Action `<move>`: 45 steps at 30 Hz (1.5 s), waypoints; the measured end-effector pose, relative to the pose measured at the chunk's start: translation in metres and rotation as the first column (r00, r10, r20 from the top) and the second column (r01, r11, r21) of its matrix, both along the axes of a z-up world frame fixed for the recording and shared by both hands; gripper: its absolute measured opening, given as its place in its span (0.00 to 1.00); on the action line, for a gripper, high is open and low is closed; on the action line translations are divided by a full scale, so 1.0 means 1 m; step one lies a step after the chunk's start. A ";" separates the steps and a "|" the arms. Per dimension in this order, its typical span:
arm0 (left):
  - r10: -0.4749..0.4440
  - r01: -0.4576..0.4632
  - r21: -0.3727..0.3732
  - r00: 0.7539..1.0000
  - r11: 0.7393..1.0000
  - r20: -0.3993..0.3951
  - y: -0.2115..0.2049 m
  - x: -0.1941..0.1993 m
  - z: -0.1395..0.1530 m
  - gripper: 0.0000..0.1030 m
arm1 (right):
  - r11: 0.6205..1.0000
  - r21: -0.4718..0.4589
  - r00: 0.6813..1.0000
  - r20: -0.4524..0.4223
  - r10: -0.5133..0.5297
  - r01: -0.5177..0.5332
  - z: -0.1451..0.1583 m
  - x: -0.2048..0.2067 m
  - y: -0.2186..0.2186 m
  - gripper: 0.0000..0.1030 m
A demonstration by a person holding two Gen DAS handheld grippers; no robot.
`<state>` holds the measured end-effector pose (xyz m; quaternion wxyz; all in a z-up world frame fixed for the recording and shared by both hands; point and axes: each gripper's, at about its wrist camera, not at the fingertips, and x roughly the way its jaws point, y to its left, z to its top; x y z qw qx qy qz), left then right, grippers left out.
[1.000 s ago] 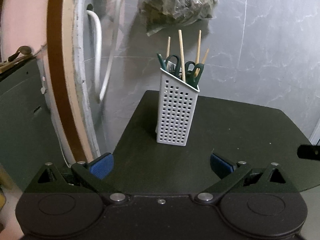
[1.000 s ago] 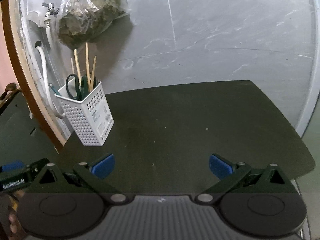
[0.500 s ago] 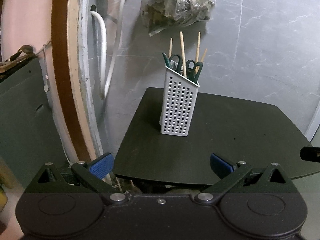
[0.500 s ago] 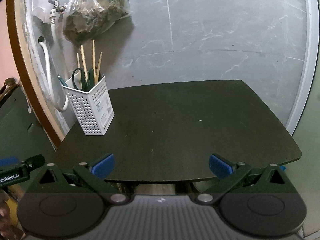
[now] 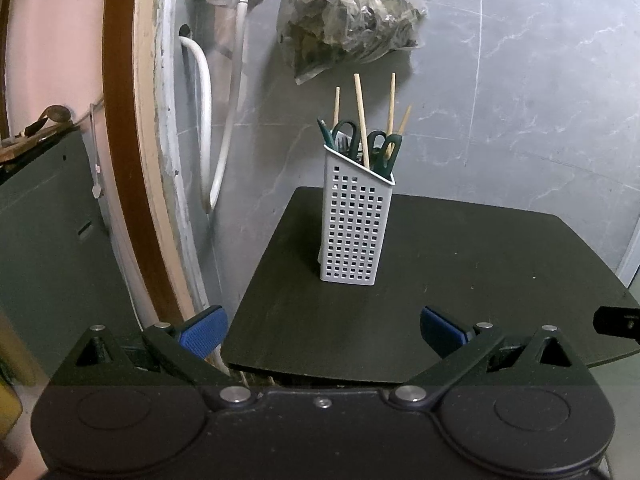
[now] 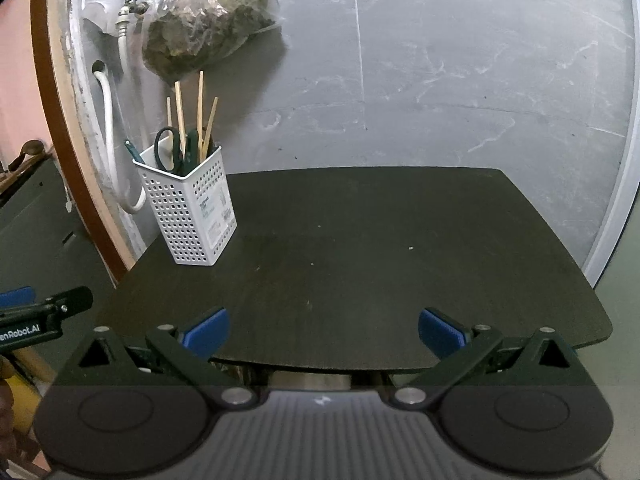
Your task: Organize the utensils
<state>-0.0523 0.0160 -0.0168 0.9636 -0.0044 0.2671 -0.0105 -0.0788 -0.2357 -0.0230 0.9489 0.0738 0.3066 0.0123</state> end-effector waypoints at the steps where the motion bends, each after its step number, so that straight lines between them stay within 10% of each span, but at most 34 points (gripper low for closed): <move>1: -0.002 0.002 0.001 1.000 1.000 0.000 -0.001 0.000 0.000 0.99 | 1.000 0.001 1.000 -0.001 0.001 -0.001 0.000 0.000 -0.001 1.00; 45: -0.029 0.029 0.037 1.000 0.999 0.000 -0.013 0.000 0.001 0.99 | 1.000 0.009 1.000 -0.001 -0.007 0.007 -0.001 -0.003 -0.005 1.00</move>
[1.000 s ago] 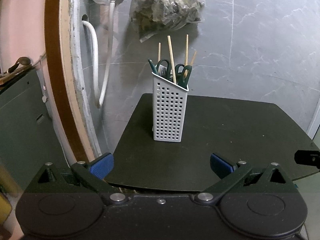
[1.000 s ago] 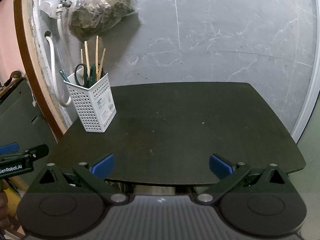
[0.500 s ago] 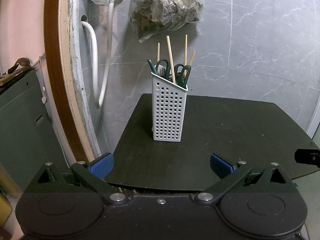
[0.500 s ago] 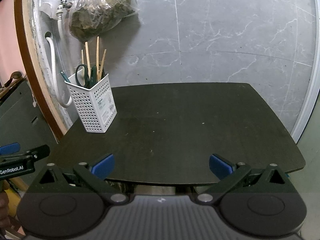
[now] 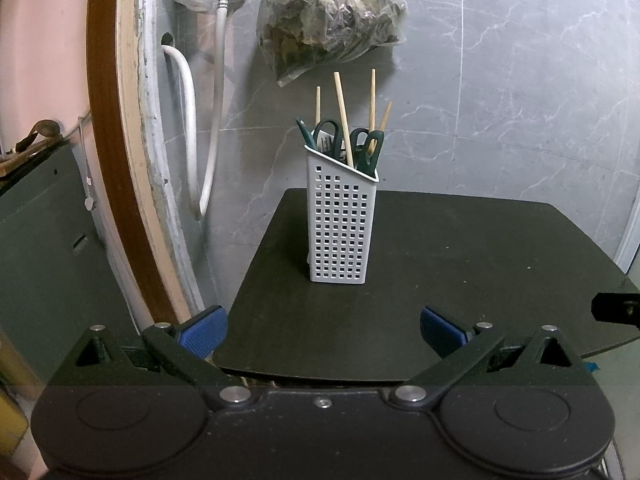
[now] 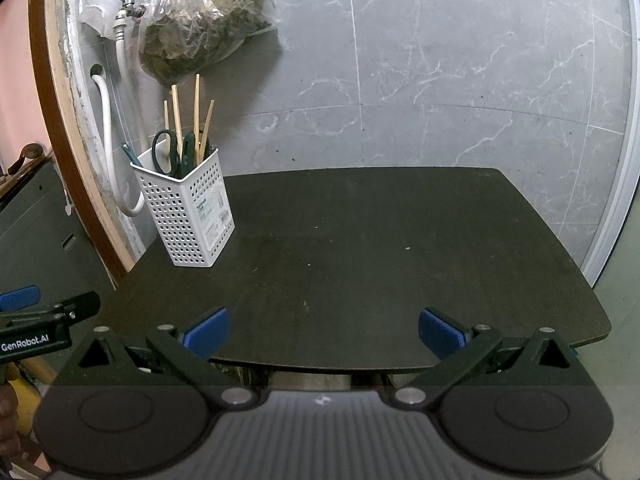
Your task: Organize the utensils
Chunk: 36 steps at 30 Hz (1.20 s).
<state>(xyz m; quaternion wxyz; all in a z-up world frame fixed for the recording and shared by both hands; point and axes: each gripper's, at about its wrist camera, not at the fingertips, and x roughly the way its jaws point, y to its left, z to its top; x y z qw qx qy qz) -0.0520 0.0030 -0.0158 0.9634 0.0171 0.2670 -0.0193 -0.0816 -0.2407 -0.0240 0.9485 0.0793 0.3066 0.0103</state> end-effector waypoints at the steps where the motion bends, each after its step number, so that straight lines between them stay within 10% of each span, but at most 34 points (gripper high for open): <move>1: -0.001 0.001 0.000 1.000 1.000 0.000 0.000 0.000 0.000 0.99 | 1.000 0.000 1.000 0.000 0.000 0.000 0.000 0.000 0.000 1.00; 36: -0.017 0.017 -0.006 1.000 1.000 0.016 -0.001 0.001 -0.001 0.99 | 1.000 -0.002 1.000 -0.004 0.002 -0.002 0.000 0.002 0.000 1.00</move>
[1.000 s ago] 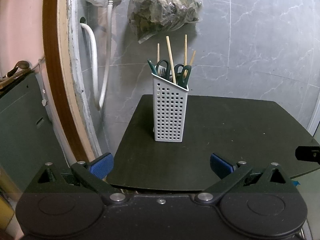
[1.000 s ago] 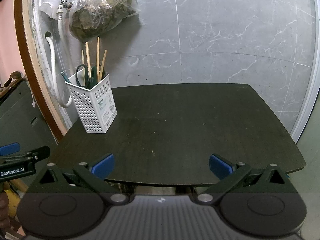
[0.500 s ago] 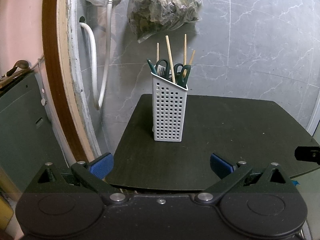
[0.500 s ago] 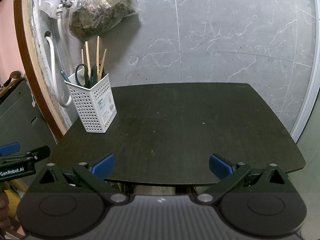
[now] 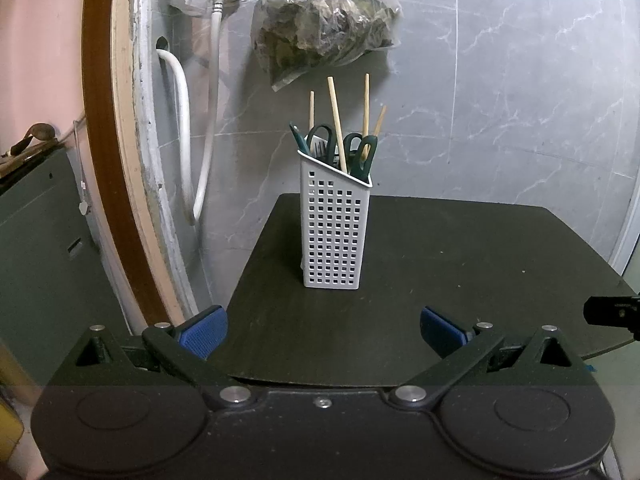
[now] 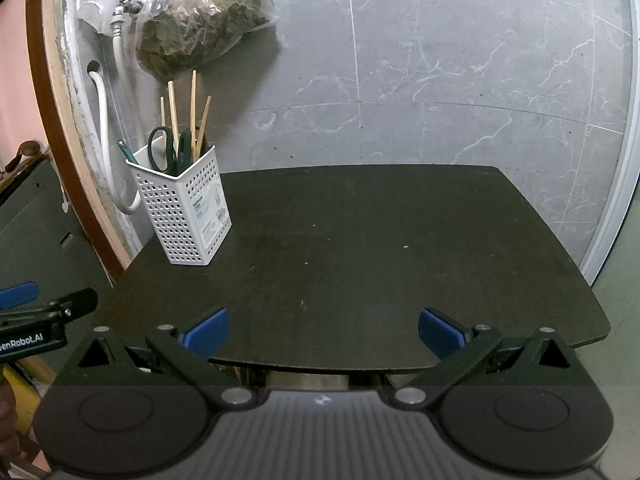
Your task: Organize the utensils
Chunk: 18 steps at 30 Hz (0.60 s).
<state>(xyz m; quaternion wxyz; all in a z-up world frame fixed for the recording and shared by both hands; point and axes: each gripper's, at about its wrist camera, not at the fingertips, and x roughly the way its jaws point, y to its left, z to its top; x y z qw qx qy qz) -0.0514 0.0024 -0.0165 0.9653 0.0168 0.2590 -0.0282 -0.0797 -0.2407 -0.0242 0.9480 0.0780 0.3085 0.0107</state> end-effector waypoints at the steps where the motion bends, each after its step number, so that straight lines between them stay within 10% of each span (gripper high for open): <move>1: 0.001 -0.001 -0.001 1.000 1.000 0.001 0.000 0.000 0.000 0.99 | 1.000 0.000 1.000 0.000 0.000 0.000 0.000 0.000 0.000 1.00; 18: -0.009 0.009 -0.011 1.000 1.000 -0.012 0.005 0.011 -0.003 0.99 | 1.000 -0.007 1.000 -0.026 0.007 -0.007 -0.004 0.016 0.003 1.00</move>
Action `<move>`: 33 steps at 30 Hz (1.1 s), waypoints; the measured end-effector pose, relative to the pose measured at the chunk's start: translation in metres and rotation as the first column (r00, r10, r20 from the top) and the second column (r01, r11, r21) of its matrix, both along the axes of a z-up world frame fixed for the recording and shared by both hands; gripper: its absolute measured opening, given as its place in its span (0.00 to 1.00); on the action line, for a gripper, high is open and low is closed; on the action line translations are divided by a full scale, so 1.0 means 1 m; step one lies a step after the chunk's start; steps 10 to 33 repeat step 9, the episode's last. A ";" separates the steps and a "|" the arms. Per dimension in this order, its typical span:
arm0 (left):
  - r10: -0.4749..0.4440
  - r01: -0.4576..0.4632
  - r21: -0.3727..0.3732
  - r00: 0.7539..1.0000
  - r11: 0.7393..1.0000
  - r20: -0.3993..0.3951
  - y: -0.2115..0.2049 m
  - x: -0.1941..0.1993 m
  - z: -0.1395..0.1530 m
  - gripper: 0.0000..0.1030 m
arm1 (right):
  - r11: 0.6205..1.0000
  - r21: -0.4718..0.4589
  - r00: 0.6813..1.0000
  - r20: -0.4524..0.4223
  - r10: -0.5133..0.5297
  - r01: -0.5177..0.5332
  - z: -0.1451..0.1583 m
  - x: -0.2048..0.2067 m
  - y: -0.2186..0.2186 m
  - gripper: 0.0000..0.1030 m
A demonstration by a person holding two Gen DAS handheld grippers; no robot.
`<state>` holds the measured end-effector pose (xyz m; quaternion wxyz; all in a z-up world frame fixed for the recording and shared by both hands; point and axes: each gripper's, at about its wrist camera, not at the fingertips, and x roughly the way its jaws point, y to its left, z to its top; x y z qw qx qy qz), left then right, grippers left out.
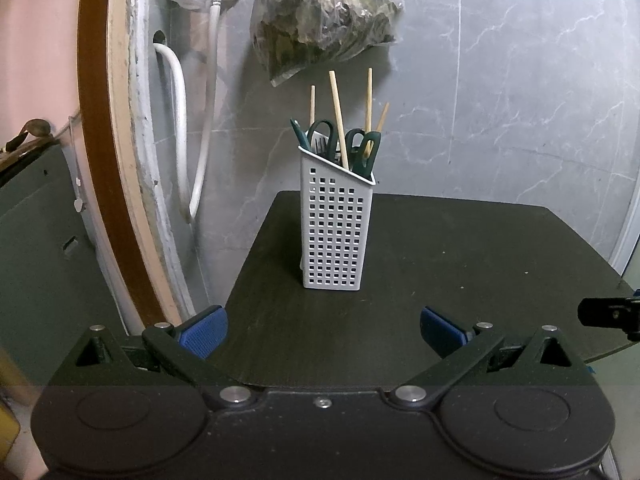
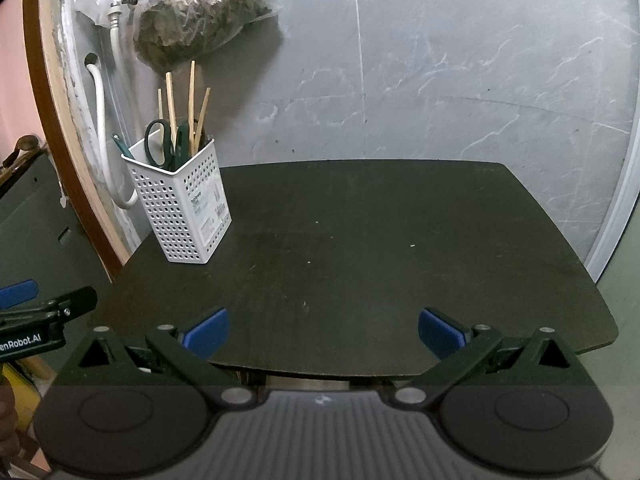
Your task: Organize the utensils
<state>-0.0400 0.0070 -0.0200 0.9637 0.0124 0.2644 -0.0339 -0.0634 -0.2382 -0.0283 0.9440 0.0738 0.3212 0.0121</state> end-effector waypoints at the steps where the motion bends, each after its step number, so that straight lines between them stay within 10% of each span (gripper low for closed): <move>1: 0.000 0.000 0.000 1.000 1.000 -0.001 0.000 0.001 0.000 0.99 | 1.000 -0.001 1.000 -0.002 0.001 -0.001 0.000 0.001 0.000 1.00; 33: 0.001 -0.001 -0.006 1.000 1.000 -0.013 0.001 0.011 -0.003 0.99 | 1.000 -0.005 1.000 -0.018 0.004 -0.004 -0.002 0.011 0.001 1.00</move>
